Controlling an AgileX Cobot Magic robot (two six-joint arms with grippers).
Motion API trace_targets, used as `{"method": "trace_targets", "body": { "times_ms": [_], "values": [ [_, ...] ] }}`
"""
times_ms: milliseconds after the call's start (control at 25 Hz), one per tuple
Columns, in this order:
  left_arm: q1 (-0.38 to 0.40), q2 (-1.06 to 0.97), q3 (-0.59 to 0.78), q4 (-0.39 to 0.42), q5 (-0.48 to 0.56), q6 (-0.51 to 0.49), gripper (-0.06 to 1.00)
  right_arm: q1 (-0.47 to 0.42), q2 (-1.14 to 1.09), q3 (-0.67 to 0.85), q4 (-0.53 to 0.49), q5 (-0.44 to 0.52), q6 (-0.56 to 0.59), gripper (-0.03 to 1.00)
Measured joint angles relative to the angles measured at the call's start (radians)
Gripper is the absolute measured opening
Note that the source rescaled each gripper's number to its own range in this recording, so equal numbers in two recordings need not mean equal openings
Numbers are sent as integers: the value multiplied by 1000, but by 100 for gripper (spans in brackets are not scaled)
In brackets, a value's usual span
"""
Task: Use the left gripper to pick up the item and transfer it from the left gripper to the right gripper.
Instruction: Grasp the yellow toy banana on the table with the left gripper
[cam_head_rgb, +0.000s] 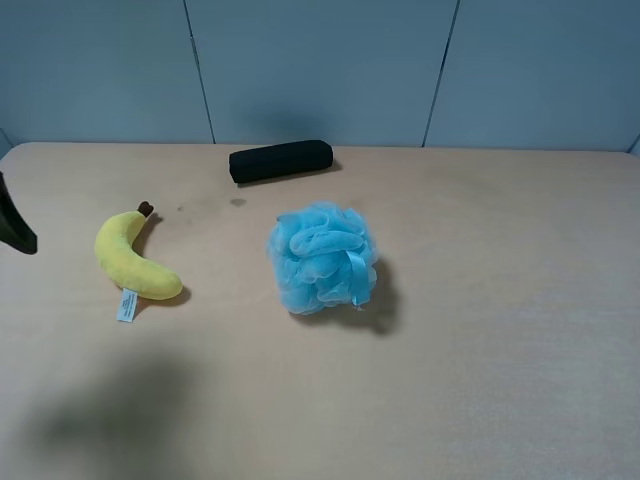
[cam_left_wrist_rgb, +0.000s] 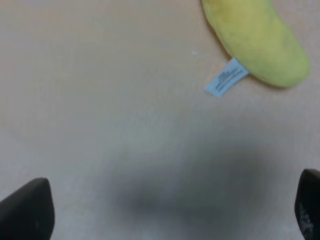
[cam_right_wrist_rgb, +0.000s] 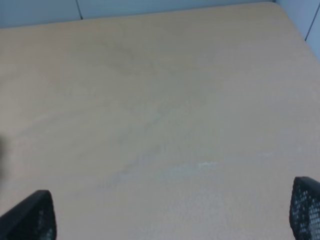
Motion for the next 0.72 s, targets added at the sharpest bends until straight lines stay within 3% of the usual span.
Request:
{"method": "trace_targets", "body": {
  "times_ms": [160, 440, 720],
  "values": [
    [-68, 143, -2, 4, -106, -74, 95, 0, 0, 0, 0, 0, 0, 100],
    [-237, 373, -59, 112, -247, -340, 94, 0, 0, 0, 0, 0, 0, 100],
    [-300, 559, -146, 136, -314, -478, 94, 0, 0, 0, 0, 0, 0, 100]
  ]
}}
